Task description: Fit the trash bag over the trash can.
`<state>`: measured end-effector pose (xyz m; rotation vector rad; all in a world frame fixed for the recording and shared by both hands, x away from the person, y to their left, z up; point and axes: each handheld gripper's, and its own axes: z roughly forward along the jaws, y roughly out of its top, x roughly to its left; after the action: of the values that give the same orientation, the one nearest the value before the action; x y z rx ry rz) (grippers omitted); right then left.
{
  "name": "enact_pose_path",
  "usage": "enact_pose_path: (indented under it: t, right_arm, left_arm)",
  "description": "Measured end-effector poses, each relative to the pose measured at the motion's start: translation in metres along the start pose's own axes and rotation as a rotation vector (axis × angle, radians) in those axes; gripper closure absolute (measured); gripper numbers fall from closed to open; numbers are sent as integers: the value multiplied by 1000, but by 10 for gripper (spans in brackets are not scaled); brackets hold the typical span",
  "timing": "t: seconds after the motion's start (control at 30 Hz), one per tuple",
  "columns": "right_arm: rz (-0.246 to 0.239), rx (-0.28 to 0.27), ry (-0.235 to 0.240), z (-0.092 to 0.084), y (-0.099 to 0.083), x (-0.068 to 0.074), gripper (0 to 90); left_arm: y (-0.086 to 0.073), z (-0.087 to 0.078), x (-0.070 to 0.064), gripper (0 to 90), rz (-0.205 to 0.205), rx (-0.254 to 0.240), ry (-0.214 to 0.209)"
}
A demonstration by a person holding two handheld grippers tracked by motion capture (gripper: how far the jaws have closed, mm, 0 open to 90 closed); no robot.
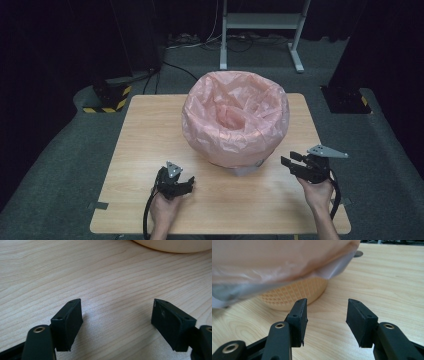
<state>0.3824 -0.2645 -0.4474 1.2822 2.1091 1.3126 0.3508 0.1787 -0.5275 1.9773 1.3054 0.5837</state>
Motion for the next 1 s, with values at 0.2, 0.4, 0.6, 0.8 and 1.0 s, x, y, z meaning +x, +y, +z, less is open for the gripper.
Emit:
enact_pose_path:
  t: [0.2, 0.4, 0.6, 0.8, 1.0]
  right_arm:
    - [5, 30, -16, 11, -13, -4, 511]
    - [5, 86, -42, 26, -26, -11, 510]
    - [-3, 107, -65, 38, -35, -15, 508]
    - [-7, 122, -96, 46, -43, -22, 506]
    - [-29, 135, -114, 52, -46, -22, 503]
  left_arm:
    - [0, 0, 0, 251, 3, 2, 0]
    - [0, 0, 0, 251, 3, 3, 0]
    - [0, 0, 0, 251, 4, 4, 0]
    - [0, 0, 0, 251, 4, 3, 0]
    - [0, 0, 0, 251, 4, 3, 0]
